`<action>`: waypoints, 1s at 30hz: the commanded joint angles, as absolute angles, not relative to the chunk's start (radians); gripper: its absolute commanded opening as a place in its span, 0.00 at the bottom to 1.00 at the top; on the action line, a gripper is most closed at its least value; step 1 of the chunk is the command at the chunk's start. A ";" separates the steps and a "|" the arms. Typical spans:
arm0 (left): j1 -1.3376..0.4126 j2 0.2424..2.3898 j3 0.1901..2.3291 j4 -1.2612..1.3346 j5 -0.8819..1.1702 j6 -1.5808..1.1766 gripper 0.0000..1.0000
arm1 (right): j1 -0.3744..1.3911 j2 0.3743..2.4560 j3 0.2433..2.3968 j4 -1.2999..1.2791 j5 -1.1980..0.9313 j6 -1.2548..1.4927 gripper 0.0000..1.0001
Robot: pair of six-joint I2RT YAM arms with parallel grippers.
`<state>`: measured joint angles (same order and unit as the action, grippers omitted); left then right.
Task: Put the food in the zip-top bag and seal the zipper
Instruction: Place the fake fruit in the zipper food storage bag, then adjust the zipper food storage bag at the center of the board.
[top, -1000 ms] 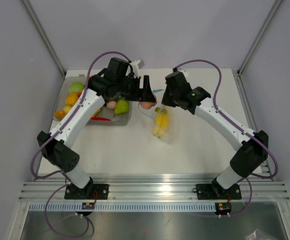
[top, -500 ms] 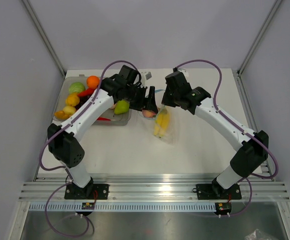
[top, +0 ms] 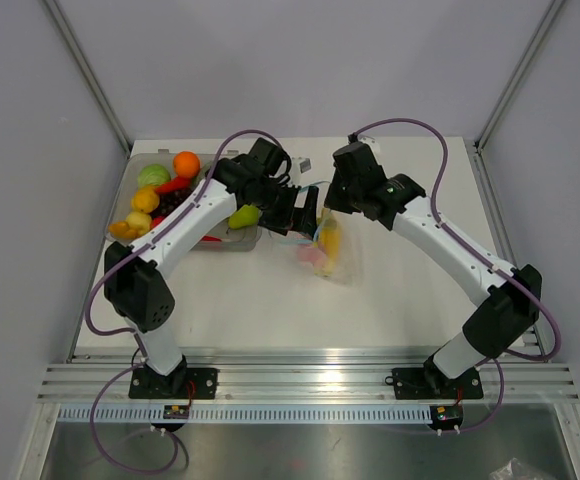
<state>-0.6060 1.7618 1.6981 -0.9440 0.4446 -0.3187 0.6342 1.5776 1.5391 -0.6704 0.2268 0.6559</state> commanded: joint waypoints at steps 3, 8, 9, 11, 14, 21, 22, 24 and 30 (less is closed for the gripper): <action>-0.621 1.655 1.807 -1.015 0.440 -0.236 0.98 | 0.644 1.520 1.559 -0.653 0.278 0.669 0.00; -0.618 1.569 1.773 -1.002 0.307 -0.242 0.43 | 0.644 1.511 1.548 -0.649 0.278 0.672 0.00; -0.617 1.563 1.764 -0.996 0.273 -0.250 0.36 | 0.644 1.509 1.542 -0.649 0.276 0.675 0.00; -0.604 1.562 1.740 -0.994 0.221 -0.261 0.32 | 0.644 1.505 1.536 -0.649 0.273 0.676 0.00; -0.600 1.585 1.729 -1.009 0.158 -0.284 0.57 | 0.644 1.496 1.528 -0.650 0.273 0.676 0.00; -0.600 1.635 1.658 -0.957 0.075 -0.333 0.79 | 0.644 1.485 1.525 -0.660 0.288 0.673 0.00; -0.600 1.644 1.645 -0.950 0.074 -0.331 0.71 | 0.644 1.485 1.523 -0.661 0.288 0.673 0.00; -0.600 1.655 1.637 -0.928 0.084 -0.333 0.63 | 0.644 1.486 1.525 -0.660 0.285 0.673 0.00; -0.600 1.698 1.721 -0.945 0.023 -0.342 0.00 | 0.644 1.489 1.517 -0.660 0.282 0.672 0.00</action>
<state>-0.6010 1.6970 1.6432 -0.9794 0.0933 -0.3374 0.6342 1.5314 1.5177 -0.6781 0.2512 0.6636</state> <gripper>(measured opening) 0.035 0.012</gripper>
